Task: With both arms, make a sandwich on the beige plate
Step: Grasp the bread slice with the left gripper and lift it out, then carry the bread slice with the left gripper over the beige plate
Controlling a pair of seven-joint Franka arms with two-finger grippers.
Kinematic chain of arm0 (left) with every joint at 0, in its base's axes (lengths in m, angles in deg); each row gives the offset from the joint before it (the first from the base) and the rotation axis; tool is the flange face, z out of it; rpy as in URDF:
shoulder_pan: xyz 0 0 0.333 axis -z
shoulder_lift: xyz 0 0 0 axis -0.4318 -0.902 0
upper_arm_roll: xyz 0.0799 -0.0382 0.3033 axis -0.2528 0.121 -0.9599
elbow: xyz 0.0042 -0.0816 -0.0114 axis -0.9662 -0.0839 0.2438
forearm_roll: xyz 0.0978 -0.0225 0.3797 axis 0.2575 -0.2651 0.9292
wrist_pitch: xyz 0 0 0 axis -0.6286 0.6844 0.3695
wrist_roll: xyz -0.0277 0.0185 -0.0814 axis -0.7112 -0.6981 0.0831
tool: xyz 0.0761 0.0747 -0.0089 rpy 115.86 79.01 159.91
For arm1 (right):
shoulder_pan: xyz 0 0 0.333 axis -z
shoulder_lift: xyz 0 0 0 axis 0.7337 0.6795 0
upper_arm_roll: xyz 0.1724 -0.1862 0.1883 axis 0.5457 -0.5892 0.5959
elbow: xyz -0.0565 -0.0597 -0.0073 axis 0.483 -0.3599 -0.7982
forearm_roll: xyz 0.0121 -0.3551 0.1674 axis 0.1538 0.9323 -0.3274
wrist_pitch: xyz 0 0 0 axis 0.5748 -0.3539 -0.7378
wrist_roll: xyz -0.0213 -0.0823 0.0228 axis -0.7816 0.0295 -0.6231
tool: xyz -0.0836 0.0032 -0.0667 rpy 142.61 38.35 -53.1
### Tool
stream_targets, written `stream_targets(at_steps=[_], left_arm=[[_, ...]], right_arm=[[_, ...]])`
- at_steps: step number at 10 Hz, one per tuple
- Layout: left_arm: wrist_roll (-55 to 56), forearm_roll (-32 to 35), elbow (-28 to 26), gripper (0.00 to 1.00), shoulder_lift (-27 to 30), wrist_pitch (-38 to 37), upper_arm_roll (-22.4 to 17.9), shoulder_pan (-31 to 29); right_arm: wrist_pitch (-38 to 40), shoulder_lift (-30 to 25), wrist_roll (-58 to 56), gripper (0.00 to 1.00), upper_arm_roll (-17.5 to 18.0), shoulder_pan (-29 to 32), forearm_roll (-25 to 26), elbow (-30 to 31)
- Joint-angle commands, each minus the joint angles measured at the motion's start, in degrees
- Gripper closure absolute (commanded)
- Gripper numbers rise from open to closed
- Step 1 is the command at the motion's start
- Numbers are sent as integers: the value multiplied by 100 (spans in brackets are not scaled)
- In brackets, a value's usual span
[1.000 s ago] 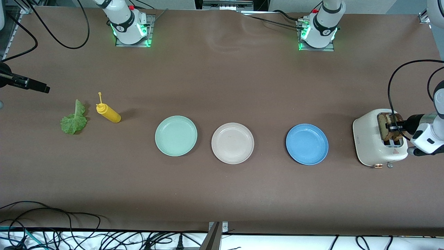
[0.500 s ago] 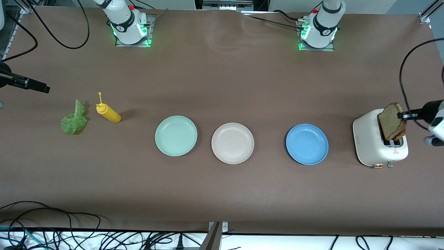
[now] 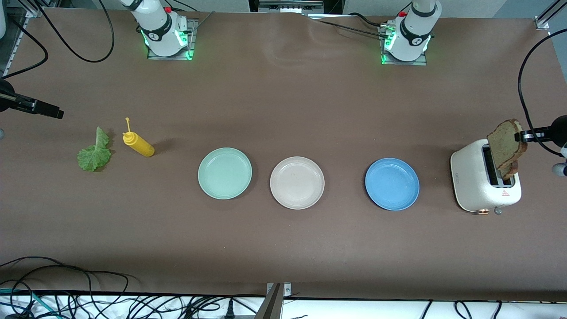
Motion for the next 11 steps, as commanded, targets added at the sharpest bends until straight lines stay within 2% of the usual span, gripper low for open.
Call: stream_targets(at_steps=[1,2,3,5,6,8,10,11], left_arm=[[-104,10,114,100,-39,-111,179,39],[-121,-17,45,100,-39,-68,206,196],[-86,-348,-8,100,-56,2,207,363],[158,-998,-559,100,-4,755,189,793],[412,-1837,-937,100,-13,1411,189,1013],[511,-2921,-1422,100,-109,2380,189,1452],[512,-4099,-1512,100,-459,3006,189,1900],[512,-4426,-1451,100,-722,3357,189,2120]], right_arm=[[-3,-63,-100,0,11,39,-114,9],[-3,-72,-100,0,11,39,-114,9],[-3,-63,-100,0,11,39,-114,9],[-3,-72,-100,0,11,39,-114,9],[-3,-72,-100,0,11,39,-114,9],[-3,-72,-100,0,2,39,-114,9],[-3,-72,-100,0,11,39,-114,9],[-3,-72,-100,0,2,39,-114,9]])
